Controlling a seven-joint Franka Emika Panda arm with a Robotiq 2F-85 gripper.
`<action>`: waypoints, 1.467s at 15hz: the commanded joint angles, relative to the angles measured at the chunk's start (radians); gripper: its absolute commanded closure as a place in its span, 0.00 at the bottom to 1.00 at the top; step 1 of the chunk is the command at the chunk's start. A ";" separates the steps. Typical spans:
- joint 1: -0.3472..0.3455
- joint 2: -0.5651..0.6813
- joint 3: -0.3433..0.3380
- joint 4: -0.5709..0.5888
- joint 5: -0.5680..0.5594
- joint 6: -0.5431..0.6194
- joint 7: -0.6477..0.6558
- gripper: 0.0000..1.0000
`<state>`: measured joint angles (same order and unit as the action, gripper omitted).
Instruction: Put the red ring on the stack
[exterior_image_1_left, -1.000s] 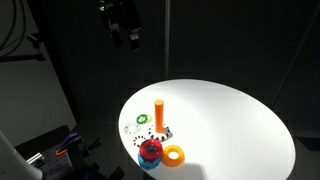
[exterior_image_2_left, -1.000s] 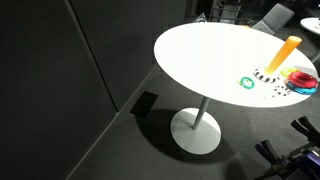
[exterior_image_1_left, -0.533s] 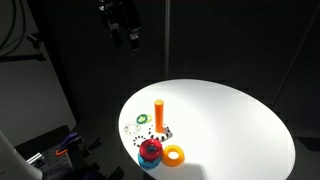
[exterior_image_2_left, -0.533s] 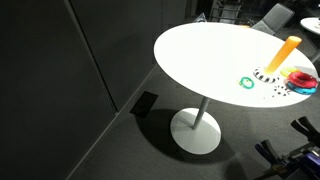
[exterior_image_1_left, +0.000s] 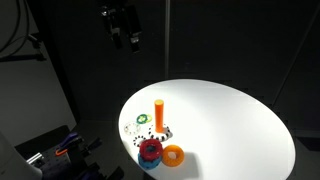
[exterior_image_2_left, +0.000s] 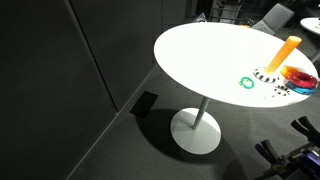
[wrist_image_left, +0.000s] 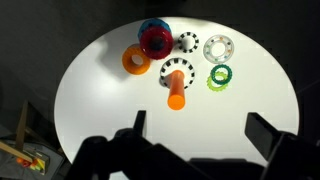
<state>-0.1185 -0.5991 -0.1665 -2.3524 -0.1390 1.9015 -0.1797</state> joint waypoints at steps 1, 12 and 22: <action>0.035 0.113 0.038 0.056 0.018 0.012 0.026 0.00; 0.107 0.349 0.043 0.031 0.150 0.205 -0.099 0.00; 0.121 0.408 0.102 -0.070 0.143 0.217 -0.122 0.00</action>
<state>0.0056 -0.1930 -0.0800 -2.3969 0.0340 2.1045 -0.2987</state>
